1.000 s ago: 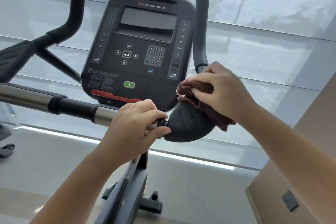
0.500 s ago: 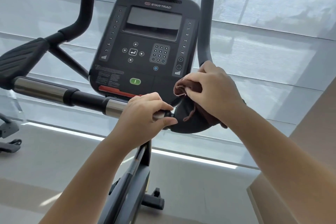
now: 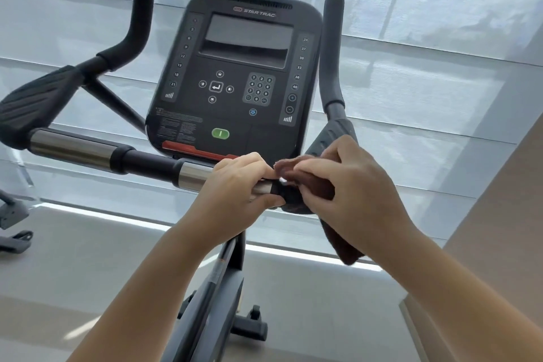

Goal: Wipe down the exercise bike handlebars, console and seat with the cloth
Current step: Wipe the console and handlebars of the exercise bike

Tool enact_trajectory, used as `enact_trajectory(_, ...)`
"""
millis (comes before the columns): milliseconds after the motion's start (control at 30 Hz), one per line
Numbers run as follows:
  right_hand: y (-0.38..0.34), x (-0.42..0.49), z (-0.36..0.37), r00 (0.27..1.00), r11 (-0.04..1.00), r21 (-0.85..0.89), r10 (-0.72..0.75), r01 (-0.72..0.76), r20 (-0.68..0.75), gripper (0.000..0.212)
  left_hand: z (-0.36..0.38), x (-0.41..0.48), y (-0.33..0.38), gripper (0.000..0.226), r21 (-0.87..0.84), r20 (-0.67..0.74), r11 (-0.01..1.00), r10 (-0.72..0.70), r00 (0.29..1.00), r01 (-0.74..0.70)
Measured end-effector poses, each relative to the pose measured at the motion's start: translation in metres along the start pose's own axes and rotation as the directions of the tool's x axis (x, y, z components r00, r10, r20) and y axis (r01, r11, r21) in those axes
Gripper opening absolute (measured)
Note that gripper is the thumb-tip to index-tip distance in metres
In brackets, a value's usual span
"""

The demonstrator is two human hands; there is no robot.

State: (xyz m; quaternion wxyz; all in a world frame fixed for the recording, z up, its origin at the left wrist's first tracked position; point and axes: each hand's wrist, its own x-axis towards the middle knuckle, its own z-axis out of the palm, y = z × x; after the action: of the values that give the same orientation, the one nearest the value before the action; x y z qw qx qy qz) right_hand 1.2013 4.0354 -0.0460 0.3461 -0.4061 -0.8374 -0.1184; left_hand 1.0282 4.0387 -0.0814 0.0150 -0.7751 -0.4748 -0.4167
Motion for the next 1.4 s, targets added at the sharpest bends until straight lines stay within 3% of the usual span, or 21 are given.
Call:
enact_trajectory(67, -0.004, -0.014, 0.000, 0.999, 1.000, -0.005, -0.002, 0.001, -0.034, 0.020, 0.000, 0.000, -0.001, 0.022, -0.013, 0.002, 1.000, 0.010, 1.000, -0.010)
enact_trajectory(200, 0.004, 0.024, 0.009, 0.991, 0.989, -0.073, 0.128, -0.131, -0.047, 0.023, 0.001, 0.002, 0.000, 0.025, -0.021, -0.020, 1.000, -0.015, 1.000, 0.015)
enact_trajectory(400, -0.009, -0.021, 0.009, 0.990, 0.999, -0.014, 0.034, -0.037, -0.134, 0.019, 0.000, 0.002, 0.000, 0.021, -0.056, -0.001, 0.998, -0.004, 1.000, 0.004)
enact_trajectory(500, 0.010, 0.009, 0.011, 0.985, 0.992, -0.078, 0.086, -0.099, -0.151, 0.017, 0.001, 0.001, 0.001, 0.025, -0.049, -0.025, 0.999, -0.023, 0.999, 0.022)
enact_trajectory(667, 0.035, 0.046, 0.011, 0.978, 0.982, -0.012, 0.184, -0.186, -0.098, 0.024, 0.000, 0.002, 0.002, 0.027, -0.080, -0.002, 0.996, -0.043, 0.999, 0.043)
enact_trajectory(867, 0.033, 0.004, 0.006, 0.991, 0.997, 0.077, 0.033, -0.023, -0.130, 0.025, 0.000, 0.001, 0.000, 0.029, -0.131, 0.017, 0.989, -0.061, 0.998, 0.062)
enact_trajectory(1033, 0.078, 0.074, 0.001, 0.966, 0.964, 0.095, 0.253, -0.248, -0.045, 0.026, -0.001, 0.003, 0.002, 0.027, -0.148, 0.034, 0.985, -0.082, 0.996, 0.086)
enact_trajectory(1167, 0.080, 0.040, 0.002, 0.961, 0.947, 0.220, 0.260, -0.234, -0.095, 0.029, -0.002, 0.001, 0.003, 0.027, -0.129, 0.048, 0.988, -0.084, 0.995, 0.089)
enact_trajectory(1300, 0.075, -0.009, 0.008, 0.937, 0.904, 0.392, 0.271, -0.171, -0.218, 0.029, -0.005, 0.003, 0.007, 0.052, -0.103, 0.085, 0.987, -0.119, 0.989, 0.128)
enact_trajectory(1400, 0.097, 0.032, 0.013, 0.920, 0.880, 0.422, 0.329, -0.218, -0.211, 0.023, -0.005, 0.005, 0.011, 0.063, -0.116, 0.071, 0.973, -0.192, 0.979, 0.199)
